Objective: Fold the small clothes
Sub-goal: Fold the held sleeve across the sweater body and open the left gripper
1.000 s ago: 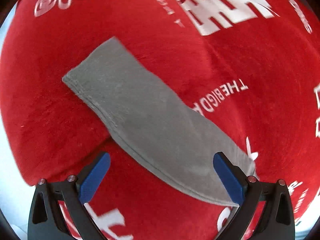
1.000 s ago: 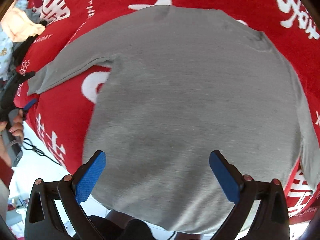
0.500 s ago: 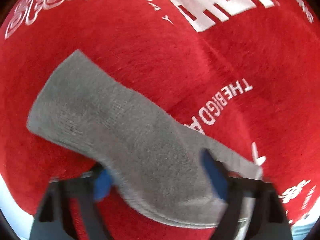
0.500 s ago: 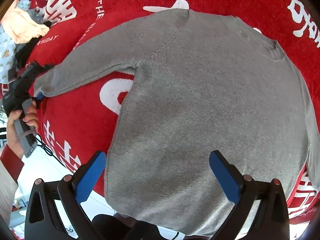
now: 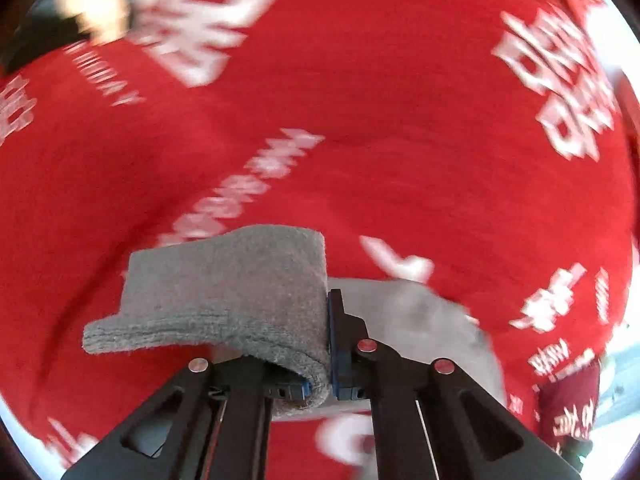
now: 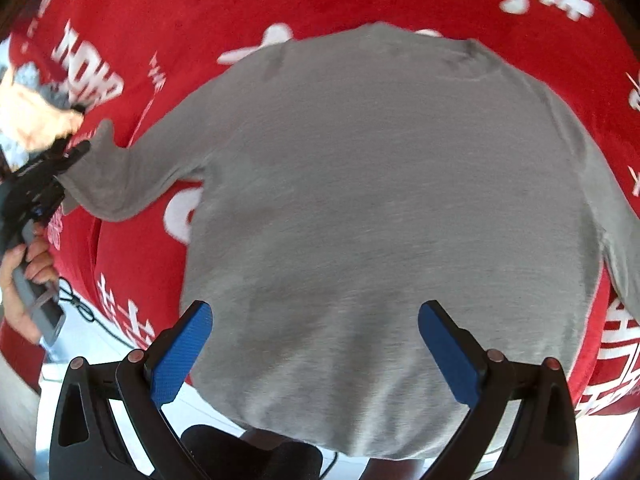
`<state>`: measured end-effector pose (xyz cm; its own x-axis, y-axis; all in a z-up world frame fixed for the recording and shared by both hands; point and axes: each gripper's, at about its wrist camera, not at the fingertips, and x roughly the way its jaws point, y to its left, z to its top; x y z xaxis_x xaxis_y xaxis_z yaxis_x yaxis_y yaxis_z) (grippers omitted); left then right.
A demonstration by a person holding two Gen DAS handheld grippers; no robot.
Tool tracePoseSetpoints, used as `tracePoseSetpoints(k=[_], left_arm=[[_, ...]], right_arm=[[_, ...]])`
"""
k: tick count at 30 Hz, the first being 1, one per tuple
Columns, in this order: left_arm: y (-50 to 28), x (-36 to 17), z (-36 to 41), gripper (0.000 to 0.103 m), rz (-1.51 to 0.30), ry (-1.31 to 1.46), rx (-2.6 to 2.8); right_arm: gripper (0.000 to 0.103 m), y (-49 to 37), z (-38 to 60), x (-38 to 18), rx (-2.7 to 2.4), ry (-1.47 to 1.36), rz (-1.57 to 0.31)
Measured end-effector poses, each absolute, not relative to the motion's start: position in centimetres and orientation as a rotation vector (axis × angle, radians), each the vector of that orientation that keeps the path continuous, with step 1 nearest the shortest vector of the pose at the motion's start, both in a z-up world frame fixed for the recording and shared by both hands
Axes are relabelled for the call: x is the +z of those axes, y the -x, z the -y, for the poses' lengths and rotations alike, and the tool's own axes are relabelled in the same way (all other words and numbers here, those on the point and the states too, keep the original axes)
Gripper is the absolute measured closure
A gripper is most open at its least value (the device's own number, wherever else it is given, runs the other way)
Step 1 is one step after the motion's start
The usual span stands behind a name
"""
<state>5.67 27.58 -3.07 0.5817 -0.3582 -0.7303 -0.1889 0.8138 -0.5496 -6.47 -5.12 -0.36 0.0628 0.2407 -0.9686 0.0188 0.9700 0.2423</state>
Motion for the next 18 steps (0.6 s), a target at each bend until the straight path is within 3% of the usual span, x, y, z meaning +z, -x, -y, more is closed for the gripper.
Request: tracePoseSetpoints(k=[7,15,16,18], left_arm=[[-8.5,0.7,-9.7,0.096,-0.971,0.478,-0.391],[-8.3,-4.9,9.9,0.095,-1.126,0.133,-0.482],[-8.1,-6.0,11.4,0.093,-1.156,0.084,-0.470],[-7.5,-7.4,13.0,0.075,-1.191,0.004,-0.442]], right_arm=[[0.000,6.8,13.6,0.7,0.084,-0.295,-1.456],[0.000,8.9,23.8,-1.2,-0.046,-0.358,-1.459],[0.000,9.2,24.8,-1.6,-0.060,-0.363,-1.464],[0.000,9.5,26.4,-2.4,-0.090,-0.371,-1.474]])
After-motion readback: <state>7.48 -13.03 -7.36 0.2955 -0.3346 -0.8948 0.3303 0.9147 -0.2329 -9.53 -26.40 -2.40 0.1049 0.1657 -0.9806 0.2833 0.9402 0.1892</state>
